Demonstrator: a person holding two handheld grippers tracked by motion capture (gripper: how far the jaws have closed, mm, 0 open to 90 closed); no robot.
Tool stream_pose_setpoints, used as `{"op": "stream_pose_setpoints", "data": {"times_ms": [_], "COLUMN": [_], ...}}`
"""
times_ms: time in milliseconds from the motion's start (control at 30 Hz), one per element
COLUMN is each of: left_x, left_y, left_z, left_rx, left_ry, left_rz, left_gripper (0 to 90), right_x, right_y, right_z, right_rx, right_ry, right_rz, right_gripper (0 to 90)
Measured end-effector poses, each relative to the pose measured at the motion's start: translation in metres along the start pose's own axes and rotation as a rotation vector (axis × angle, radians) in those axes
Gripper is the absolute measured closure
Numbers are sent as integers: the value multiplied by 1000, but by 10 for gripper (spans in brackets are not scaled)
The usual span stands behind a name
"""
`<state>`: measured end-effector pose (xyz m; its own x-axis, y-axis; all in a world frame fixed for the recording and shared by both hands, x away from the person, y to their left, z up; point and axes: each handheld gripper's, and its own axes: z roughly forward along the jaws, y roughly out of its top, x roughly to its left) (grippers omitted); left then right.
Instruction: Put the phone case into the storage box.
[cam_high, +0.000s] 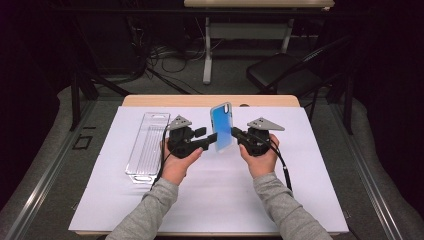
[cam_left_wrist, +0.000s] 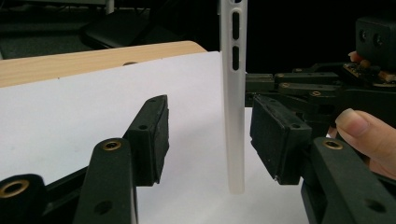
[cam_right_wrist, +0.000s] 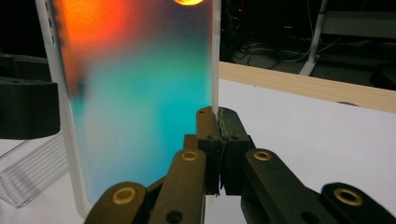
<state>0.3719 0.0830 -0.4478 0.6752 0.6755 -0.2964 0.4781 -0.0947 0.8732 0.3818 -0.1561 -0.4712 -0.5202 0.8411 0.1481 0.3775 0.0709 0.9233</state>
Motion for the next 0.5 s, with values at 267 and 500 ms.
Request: {"op": "stream_pose_setpoints", "data": {"times_ms": [267, 500], "left_x": [-1, -1], "left_y": [-2, -4], "left_z": [2, 4], "left_rx": [10, 22], "left_ry": [-23, -40], "left_rz": [-16, -26], "left_gripper": [556, 617], "right_x": [0, 0], "right_y": [0, 0], "right_z": [0, 0], "right_rx": [0, -3], "right_ry": [1, 2], "right_rz": [-2, -3], "right_gripper": [890, 890]}}
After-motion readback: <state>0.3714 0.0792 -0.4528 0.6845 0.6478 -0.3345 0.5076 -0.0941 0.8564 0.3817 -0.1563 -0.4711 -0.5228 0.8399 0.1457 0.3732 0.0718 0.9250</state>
